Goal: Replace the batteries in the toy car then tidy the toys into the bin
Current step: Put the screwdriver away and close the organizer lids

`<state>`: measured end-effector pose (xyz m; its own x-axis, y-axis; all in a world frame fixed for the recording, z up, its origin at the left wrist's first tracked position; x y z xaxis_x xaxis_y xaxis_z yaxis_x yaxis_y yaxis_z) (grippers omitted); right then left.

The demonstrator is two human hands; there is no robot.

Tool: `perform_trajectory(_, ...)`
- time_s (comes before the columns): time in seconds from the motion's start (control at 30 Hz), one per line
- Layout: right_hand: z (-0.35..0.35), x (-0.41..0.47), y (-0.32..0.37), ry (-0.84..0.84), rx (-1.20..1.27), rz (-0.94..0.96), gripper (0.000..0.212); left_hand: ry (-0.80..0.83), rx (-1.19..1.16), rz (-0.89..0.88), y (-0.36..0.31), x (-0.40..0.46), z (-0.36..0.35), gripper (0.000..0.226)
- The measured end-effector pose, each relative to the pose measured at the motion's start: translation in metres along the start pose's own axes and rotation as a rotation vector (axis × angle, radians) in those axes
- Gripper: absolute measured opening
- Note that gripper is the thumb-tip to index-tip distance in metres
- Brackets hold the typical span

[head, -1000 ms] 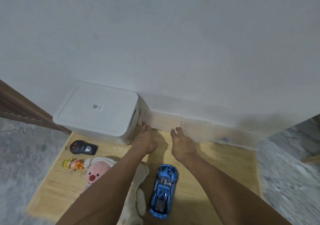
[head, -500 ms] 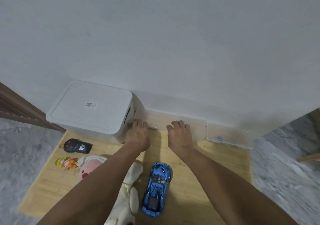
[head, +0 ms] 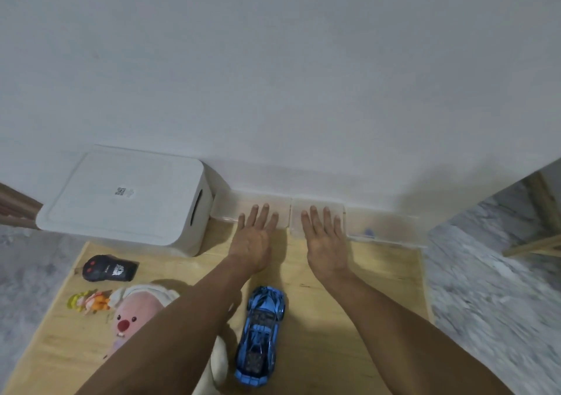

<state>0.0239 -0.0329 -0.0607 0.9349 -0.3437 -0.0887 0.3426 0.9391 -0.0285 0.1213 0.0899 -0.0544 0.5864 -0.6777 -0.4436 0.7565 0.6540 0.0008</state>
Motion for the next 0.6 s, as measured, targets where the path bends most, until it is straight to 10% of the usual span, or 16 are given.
perform_trajectory(0.43, 0.009, 0.005, -0.023, -0.014, 0.149, -0.074, 0.074, 0.043, -0.103, 0.005, 0.003, 0.005, 0.0, 0.083)
perform_trajectory(0.6, 0.014, -0.013, -0.058, 0.194, 0.237, -0.491, 0.113, 0.055, -0.129, 0.007, 0.003, 0.006, 0.003, 0.083)
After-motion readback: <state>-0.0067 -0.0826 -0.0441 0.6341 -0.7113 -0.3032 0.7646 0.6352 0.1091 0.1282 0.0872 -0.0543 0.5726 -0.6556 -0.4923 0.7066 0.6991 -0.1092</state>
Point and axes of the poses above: each hand's wrist, its own x-axis towards the middle knuckle, its own z-axis out of the back of the hand, y = z × x, the point moved 4 cm from there along x, towards the middle knuckle, and after that the axes turned 3 degrees about y, right-handed, at the moved point
